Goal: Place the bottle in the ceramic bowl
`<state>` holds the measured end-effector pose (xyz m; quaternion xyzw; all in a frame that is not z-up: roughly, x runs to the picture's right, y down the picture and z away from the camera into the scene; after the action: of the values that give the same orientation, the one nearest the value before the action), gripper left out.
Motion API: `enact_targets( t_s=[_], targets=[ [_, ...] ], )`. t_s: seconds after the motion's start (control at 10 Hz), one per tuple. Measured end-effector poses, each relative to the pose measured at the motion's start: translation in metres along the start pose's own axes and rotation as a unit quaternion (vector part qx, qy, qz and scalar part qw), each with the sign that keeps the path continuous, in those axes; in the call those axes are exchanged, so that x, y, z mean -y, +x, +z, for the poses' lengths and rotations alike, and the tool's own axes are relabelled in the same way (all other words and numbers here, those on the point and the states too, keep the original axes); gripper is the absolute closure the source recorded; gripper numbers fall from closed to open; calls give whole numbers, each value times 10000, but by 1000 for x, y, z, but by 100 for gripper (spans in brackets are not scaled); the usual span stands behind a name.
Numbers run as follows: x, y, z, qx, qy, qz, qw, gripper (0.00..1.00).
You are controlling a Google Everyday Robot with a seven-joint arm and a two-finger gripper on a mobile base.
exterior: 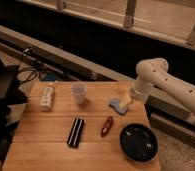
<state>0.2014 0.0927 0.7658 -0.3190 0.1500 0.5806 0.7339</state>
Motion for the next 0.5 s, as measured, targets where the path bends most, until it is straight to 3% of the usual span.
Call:
enact_targets(
  t_s=[0.5],
  targets=[
    [-1, -1, -1, 4, 4, -6, 10000, 20]
  ],
)
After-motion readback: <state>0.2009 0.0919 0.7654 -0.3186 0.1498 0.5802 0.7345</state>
